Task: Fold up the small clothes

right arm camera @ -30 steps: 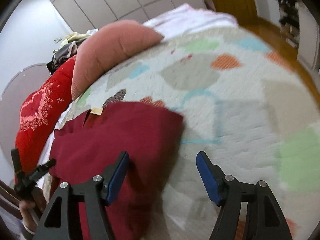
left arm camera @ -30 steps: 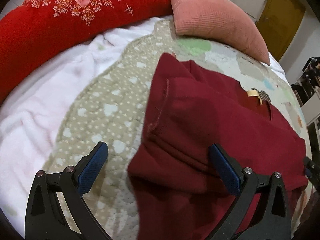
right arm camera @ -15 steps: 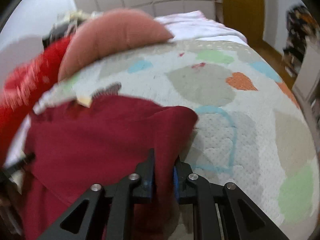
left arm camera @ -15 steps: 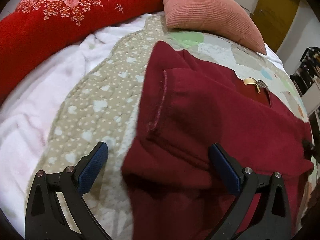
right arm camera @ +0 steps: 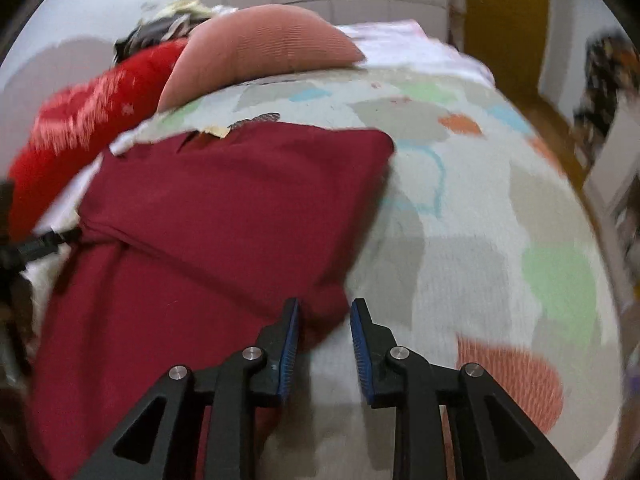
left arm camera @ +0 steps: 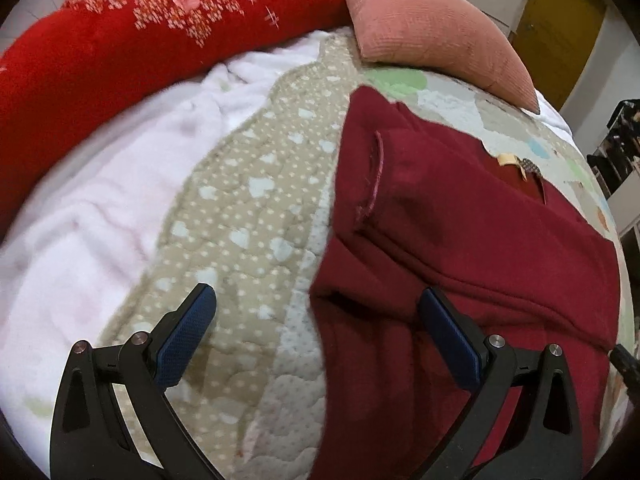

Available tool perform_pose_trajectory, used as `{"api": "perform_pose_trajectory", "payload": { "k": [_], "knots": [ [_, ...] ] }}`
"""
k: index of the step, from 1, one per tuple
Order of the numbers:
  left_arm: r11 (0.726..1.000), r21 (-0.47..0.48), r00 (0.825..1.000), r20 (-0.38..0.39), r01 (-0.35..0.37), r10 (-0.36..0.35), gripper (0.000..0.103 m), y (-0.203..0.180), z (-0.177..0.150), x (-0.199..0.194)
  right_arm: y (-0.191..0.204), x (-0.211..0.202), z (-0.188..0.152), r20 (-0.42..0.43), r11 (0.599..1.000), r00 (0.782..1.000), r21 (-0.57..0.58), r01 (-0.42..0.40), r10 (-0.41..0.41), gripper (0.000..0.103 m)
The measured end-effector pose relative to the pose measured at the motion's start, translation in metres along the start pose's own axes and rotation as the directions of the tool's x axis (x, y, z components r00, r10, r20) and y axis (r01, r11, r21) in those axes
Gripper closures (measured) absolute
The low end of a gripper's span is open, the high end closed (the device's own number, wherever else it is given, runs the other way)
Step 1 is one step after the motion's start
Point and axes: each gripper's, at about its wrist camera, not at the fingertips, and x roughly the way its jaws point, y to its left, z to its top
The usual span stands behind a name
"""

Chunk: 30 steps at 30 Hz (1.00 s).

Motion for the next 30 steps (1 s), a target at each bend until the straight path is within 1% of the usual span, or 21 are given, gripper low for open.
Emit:
{"api": "perform_pose_trajectory", "payload": {
  "k": [1, 2, 4, 5, 7, 8, 9, 10, 11, 12, 13, 15, 18, 20, 22, 25, 27, 28, 29, 30],
  "knots": [
    [1.000, -0.006, 1.000, 0.009, 0.002, -0.002, 0.001, 0.000, 0.001, -0.002, -0.003, -0.004, -0.002, 0.006, 1.000, 1.000, 0.020, -0.011, 0.011, 0.079],
    [1.000, -0.017, 1.000, 0.018, 0.008, -0.008, 0.001, 0.000, 0.003, -0.004, -0.007, -0.011, -0.002, 0.029, 0.999, 0.999, 0.047, -0.024, 0.022, 0.076],
    [0.999, -0.031, 1.000, 0.022, 0.019, -0.018, 0.001, 0.000, 0.005, -0.003, -0.010, -0.018, 0.002, 0.067, 0.996, 0.997, 0.078, -0.032, 0.027, 0.073],
    [0.999, -0.036, 1.000, 0.020, 0.022, -0.021, 0.001, 0.000, 0.005, -0.001, -0.009, -0.021, 0.004, 0.077, 0.996, 0.997, 0.086, -0.034, 0.027, 0.071],
    [0.999, -0.031, 1.000, 0.004, 0.022, -0.022, 0.001, -0.003, 0.003, 0.008, -0.005, -0.026, 0.004, 0.085, 0.995, 0.996, 0.086, -0.046, 0.038, 0.070],
    [1.000, -0.022, 1.000, -0.015, 0.019, -0.019, 0.001, -0.004, 0.001, 0.014, -0.002, -0.028, 0.002, 0.091, 0.995, 0.995, 0.082, -0.057, 0.050, 0.067],
    [1.000, -0.008, 0.999, -0.052, 0.014, -0.014, 0.001, -0.006, -0.001, 0.024, 0.000, -0.030, 0.000, 0.092, 0.995, 0.994, 0.077, -0.064, 0.057, 0.063],
    [1.000, -0.001, 0.999, -0.049, 0.010, -0.010, 0.000, -0.007, -0.003, 0.026, 0.002, -0.028, -0.002, 0.090, 0.995, 0.994, 0.069, -0.068, 0.062, 0.053],
    [1.000, 0.000, 1.000, -0.022, 0.012, -0.012, 0.000, -0.006, -0.006, 0.023, 0.003, -0.022, -0.002, 0.081, 0.996, 0.995, 0.070, -0.055, 0.049, 0.050],
    [1.000, -0.006, 1.000, -0.022, 0.013, -0.013, 0.000, -0.005, -0.007, 0.019, 0.002, -0.014, -0.001, 0.064, 0.996, 0.997, 0.077, -0.042, 0.038, 0.050],
    [1.000, -0.014, 0.999, -0.042, 0.024, -0.024, 0.001, -0.004, -0.008, 0.016, 0.001, -0.008, -0.002, 0.046, 0.996, 0.998, 0.081, -0.040, 0.036, 0.050],
    [0.998, -0.016, 0.996, -0.071, 0.055, -0.056, 0.001, 0.000, -0.012, 0.006, -0.002, 0.009, -0.004, -0.051, 0.995, 0.998, 0.098, -0.022, 0.027, 0.050],
    [0.998, 0.009, 0.997, -0.049, 0.067, -0.066, 0.001, 0.008, -0.024, -0.017, -0.003, -0.008, -0.014, 0.001, 0.991, 0.998, 0.119, -0.068, 0.068, 0.050],
    [0.998, 0.009, 0.998, -0.033, 0.063, -0.062, 0.001, 0.016, -0.037, -0.029, -0.005, -0.018, -0.025, 0.008, 0.984, 0.994, 0.139, -0.110, 0.110, 0.047],
    [0.997, -0.029, 0.997, -0.034, 0.073, -0.074, 0.001, 0.023, -0.050, -0.035, -0.007, -0.021, -0.036, 0.005, 0.981, 0.992, 0.151, -0.122, 0.123, 0.045],
    [0.990, -0.094, 0.993, -0.052, 0.105, -0.110, 0.001, 0.032, -0.069, -0.039, -0.005, -0.015, -0.034, 0.022, 0.982, 0.995, 0.155, -0.104, 0.102, 0.045],
    [0.991, -0.096, 0.994, -0.050, 0.096, -0.101, 0.001, 0.032, -0.080, -0.044, 0.000, -0.002, -0.027, 0.056, 0.984, 0.994, 0.143, -0.103, 0.096, 0.045],
    [0.992, -0.089, 0.994, -0.055, 0.089, -0.094, 0.001, 0.031, -0.085, -0.046, 0.001, 0.004, -0.024, 0.052, 0.985, 0.995, 0.148, -0.089, 0.082, 0.049],
    [0.993, -0.078, 0.994, -0.061, 0.084, -0.089, 0.001, 0.029, -0.089, -0.048, 0.003, 0.012, -0.020, 0.050, 0.986, 0.997, 0.157, -0.063, 0.056, 0.065],
    [0.995, -0.061, 0.994, -0.067, 0.077, -0.081, 0.001, 0.027, -0.093, -0.050, 0.006, 0.012, -0.016, 0.063, 0.989, 0.997, 0.140, -0.043, 0.035, 0.080]
  ]
}}
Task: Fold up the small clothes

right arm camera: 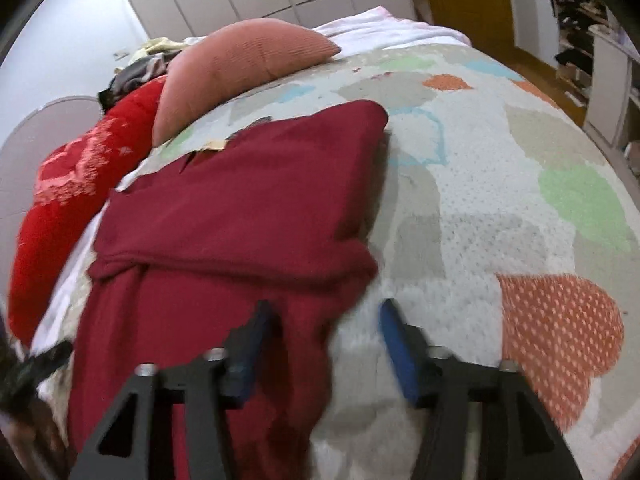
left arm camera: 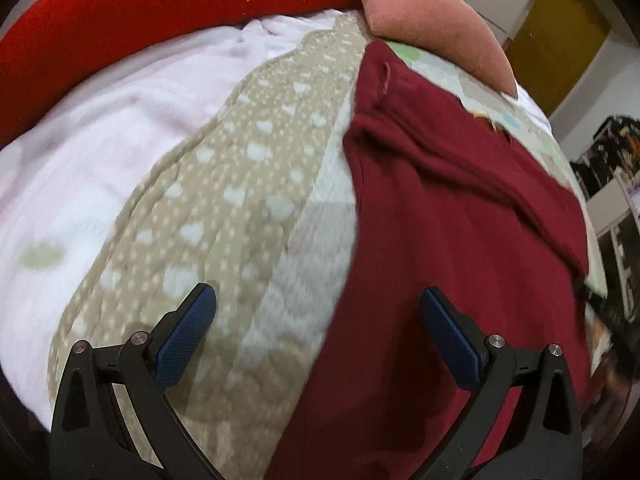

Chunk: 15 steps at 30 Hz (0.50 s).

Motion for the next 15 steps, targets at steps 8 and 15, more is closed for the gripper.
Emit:
{"api": "perform_pose_trajectory", "payload": {
  "k": [8, 15],
  "knots": [
    [0.998, 0.046, 0.999, -0.002, -0.034, 0.034, 0.001, 0.000, -0.027, -0.011, -0.007, -0.005, 0.004, 0.054, 0.967, 0.970, -0.074, 0.242, -0.239, 0.103],
    [0.997, 0.069, 0.999, 0.005, -0.032, 0.032, 0.001, 0.004, -0.041, -0.021, -0.018, -0.058, -0.027, 0.011, 0.997, 0.997, 0.010, -0.074, 0.074, 0.056]
  ]
}}
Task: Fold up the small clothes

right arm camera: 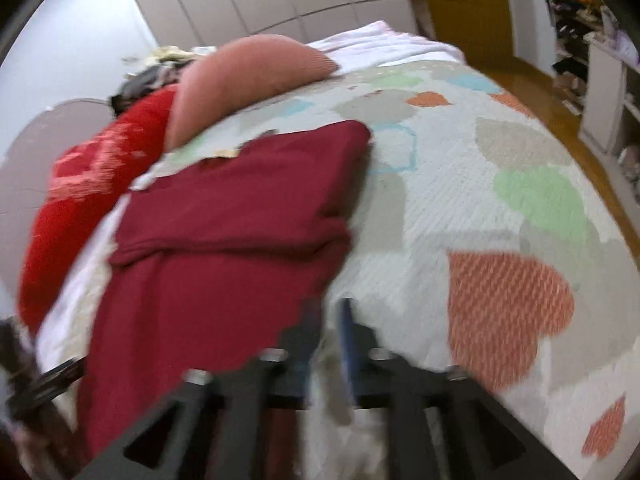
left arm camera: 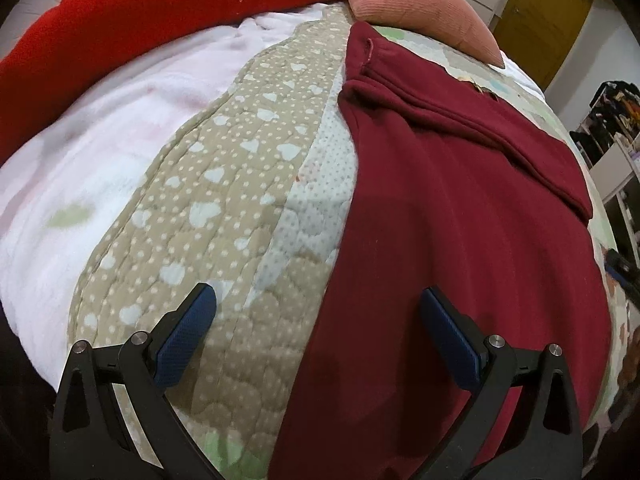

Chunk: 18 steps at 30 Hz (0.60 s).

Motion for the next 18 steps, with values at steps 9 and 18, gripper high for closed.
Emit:
{"api": "perform_pose_trajectory", "payload": {
  "k": [9, 18],
  "knots": [
    [0.999, 0.023, 0.999, -0.004, -0.034, 0.035, 0.001, -0.006, -0.014, -0.007, 0.014, 0.049, 0.007, 0.006, 0.997, 0.998, 0.043, 0.065, -0.065, 0.085],
    [0.994, 0.072, 0.997, 0.021, -0.077, 0.075, 0.001, -0.012, -0.029, -0.011, -0.014, 0.027, 0.006, -0.014, 0.987, 0.988, 0.043, 0.153, -0.152, 0.103]
  ]
}}
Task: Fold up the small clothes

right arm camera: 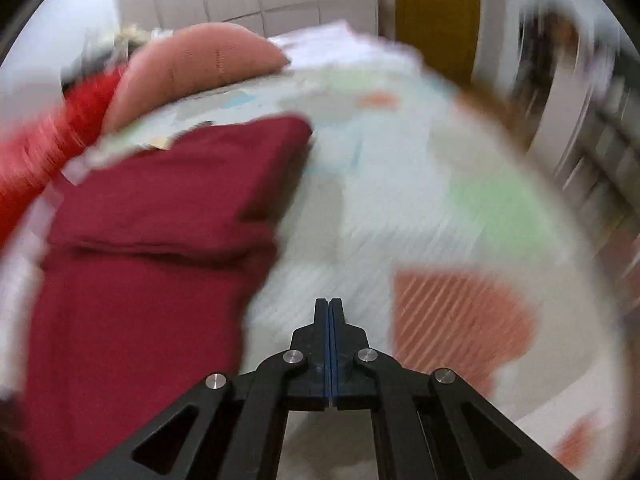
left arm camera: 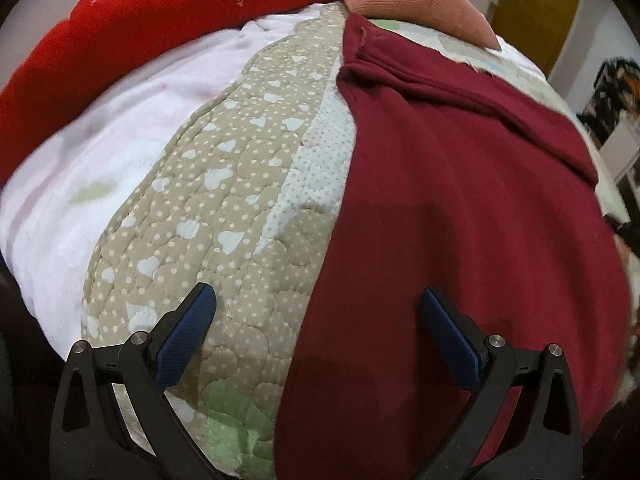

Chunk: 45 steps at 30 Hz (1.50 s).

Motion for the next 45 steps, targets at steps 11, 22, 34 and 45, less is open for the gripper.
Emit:
{"api": "perform_pose_trajectory", "payload": {
  "k": [11, 22, 34, 45],
  "knots": [
    [0.999, 0.033, 1.000, 0.007, 0.030, -0.031, 0.001, 0.004, -0.013, -0.009, 0.000, -0.067, -0.076, -0.077, 0.944, 0.941, 0.005, -0.331, 0.331, 0.039],
    [0.999, 0.045, 1.000, 0.012, 0.007, -0.008, 0.001, 0.001, -0.020, -0.013, 0.031, -0.063, -0.097, -0.053, 0.973, 0.993, -0.203, -0.113, 0.104, 0.096],
    [0.998, 0.059, 1.000, 0.003, 0.004, -0.004, 0.001, 0.002, -0.024, -0.014, 0.000, -0.092, -0.127, -0.091, 0.943, 0.943, -0.057, -0.326, 0.321, 0.061],
    [0.996, 0.073, 0.998, -0.046, 0.043, -0.040, 0.001, 0.010, -0.043, -0.026, -0.003, -0.100, -0.155, -0.144, 0.900, 0.899, -0.089, -0.427, 0.413, 0.057]
  ]
}}
